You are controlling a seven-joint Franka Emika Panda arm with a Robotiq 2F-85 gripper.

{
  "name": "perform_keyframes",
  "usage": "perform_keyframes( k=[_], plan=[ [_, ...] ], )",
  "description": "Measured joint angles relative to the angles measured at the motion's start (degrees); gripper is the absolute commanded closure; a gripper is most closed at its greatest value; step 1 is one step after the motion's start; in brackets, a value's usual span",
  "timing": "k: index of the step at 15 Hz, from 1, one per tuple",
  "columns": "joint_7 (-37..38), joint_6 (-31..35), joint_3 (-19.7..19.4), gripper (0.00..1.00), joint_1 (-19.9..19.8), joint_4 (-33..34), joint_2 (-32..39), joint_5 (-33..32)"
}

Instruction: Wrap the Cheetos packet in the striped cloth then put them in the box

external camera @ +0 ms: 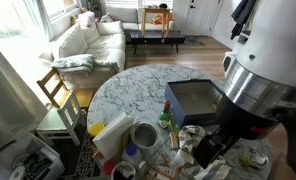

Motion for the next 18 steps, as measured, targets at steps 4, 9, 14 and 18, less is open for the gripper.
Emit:
perform_keyframes(
  k=[4, 9, 14, 18],
  plan=[
    [6.6, 0.9, -1.4, 0.0, -1.1, -0.7, 1.9, 0.1],
    [17.2, 10.3, -2.9, 0.0, -1.8, -5.0, 10.6, 1.7],
    [26.8, 25.1, -4.7, 0.0, -1.5, -8.7, 18.3, 2.6],
    [35.2, 34.7, -6.1, 0.0, -1.2, -10.6, 22.6, 2.5]
  ],
)
